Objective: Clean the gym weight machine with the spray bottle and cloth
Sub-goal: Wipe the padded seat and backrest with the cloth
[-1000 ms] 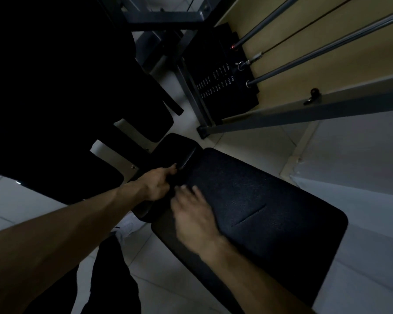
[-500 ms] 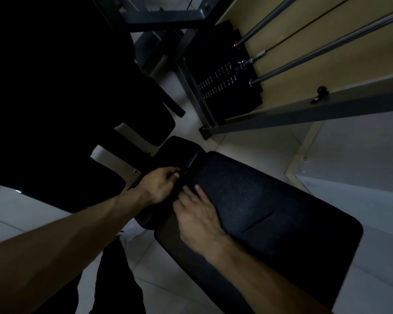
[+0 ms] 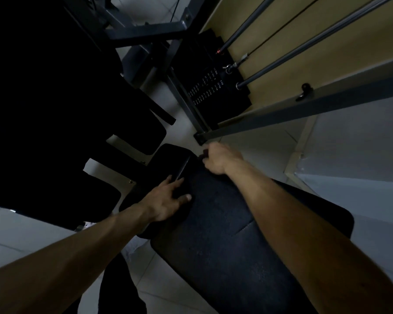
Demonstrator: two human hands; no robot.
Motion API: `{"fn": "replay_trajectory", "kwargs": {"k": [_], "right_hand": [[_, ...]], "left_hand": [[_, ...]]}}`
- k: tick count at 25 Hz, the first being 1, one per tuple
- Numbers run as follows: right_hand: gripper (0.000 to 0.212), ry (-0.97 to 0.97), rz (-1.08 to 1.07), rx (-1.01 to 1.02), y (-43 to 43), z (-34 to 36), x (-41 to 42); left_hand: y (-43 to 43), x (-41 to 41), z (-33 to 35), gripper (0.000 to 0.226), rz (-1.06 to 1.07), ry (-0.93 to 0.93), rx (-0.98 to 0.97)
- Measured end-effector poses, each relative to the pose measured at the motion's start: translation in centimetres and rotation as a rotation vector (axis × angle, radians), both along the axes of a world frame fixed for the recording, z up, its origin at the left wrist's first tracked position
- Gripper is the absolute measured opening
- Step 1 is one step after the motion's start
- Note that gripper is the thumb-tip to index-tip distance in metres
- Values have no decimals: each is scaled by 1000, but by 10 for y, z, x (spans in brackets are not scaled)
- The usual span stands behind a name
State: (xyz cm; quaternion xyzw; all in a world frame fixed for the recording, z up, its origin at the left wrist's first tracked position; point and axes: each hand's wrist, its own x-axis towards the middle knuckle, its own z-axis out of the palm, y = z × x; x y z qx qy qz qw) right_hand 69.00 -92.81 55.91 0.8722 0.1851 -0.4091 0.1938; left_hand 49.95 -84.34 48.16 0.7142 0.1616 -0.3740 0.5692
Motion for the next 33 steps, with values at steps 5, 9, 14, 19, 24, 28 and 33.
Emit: {"fn": "replay_trajectory", "kwargs": {"k": [5,9,14,19,24,28,33], "right_hand": [[37,74,-161,33,-60,89,18],[35,-14,-261,128,-117,150,11],[33,-297,-261,310,-171,195,-28],[38,-623,-395,625,-199,198,-77],[62,-819,-781,944,-197,177,-147],[66,-882,-868,910,-198,168,-201],[66,-1004,-932,819,-189,163,-274]], "left_hand": [[-17,0,40,78,-19,-52,93],[-42,-4,88,81,-31,-133,120],[-82,-7,153,79,-79,-241,73],[-117,-21,202,81,-160,-372,76],[-134,-40,222,77,-336,-388,172],[-131,-47,223,82,-398,-405,177],[-110,-60,208,78,-574,-480,150]]}}
